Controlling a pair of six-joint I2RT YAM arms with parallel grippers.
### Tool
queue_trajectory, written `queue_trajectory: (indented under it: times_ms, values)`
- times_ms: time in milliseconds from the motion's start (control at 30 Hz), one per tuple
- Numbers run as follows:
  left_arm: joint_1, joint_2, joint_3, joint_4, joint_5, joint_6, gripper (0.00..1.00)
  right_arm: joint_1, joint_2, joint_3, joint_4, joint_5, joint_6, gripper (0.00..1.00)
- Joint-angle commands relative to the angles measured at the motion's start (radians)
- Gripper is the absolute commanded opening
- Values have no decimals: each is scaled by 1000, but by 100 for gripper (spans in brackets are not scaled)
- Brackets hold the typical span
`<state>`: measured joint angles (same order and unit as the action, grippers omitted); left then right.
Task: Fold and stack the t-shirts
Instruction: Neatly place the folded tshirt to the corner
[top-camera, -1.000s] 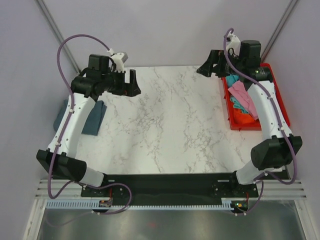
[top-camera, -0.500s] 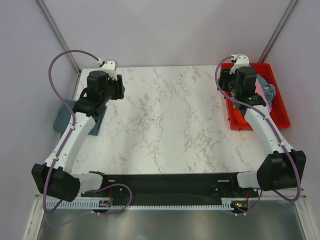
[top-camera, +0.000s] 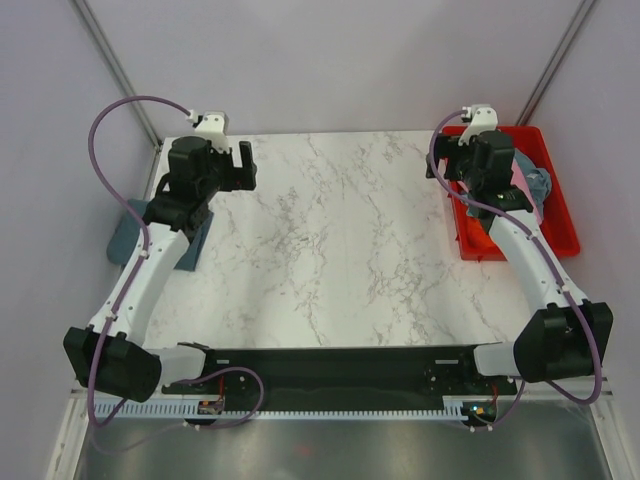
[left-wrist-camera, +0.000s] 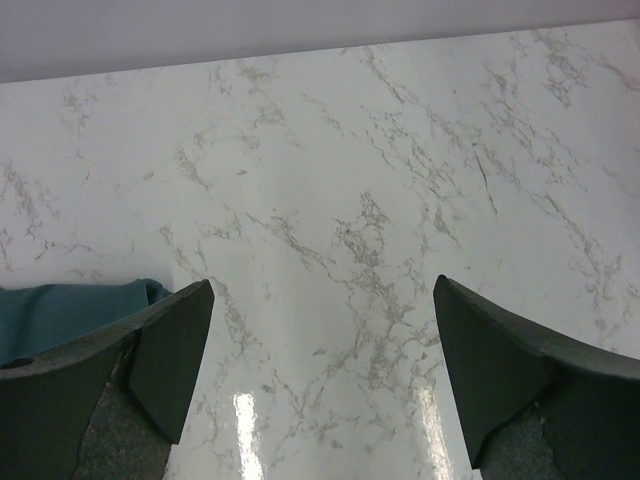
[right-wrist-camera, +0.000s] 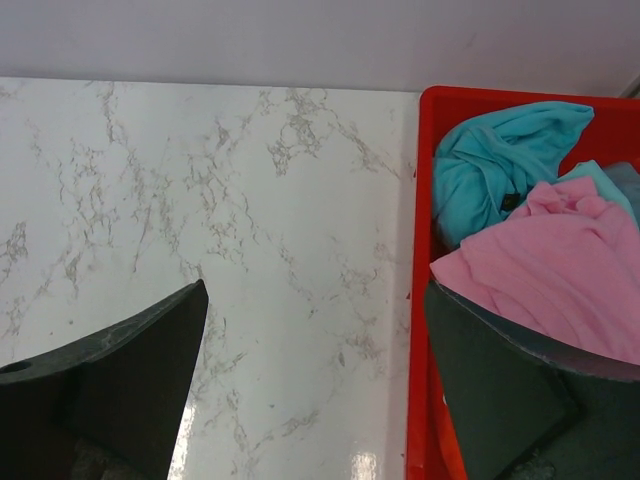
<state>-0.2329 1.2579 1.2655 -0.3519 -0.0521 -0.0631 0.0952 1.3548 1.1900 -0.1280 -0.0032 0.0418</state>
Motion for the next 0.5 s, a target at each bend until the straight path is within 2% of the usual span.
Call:
queue_trajectory:
  times_ms: [0,100,333,467]
  values:
    - [14,-15,-9,44,-25,17,99,1,-19,37,-1,-32,-26,98]
    - [12,-11,-6,44,-25,17,99,11,-13,49,-41,-66,18,98]
    - [12,3,-3,44,-25,17,99,61,-19,75,-134,116,72,98]
    - [12,11,-5,44,-25,17,99,61,-32,69,-110,241,81,98]
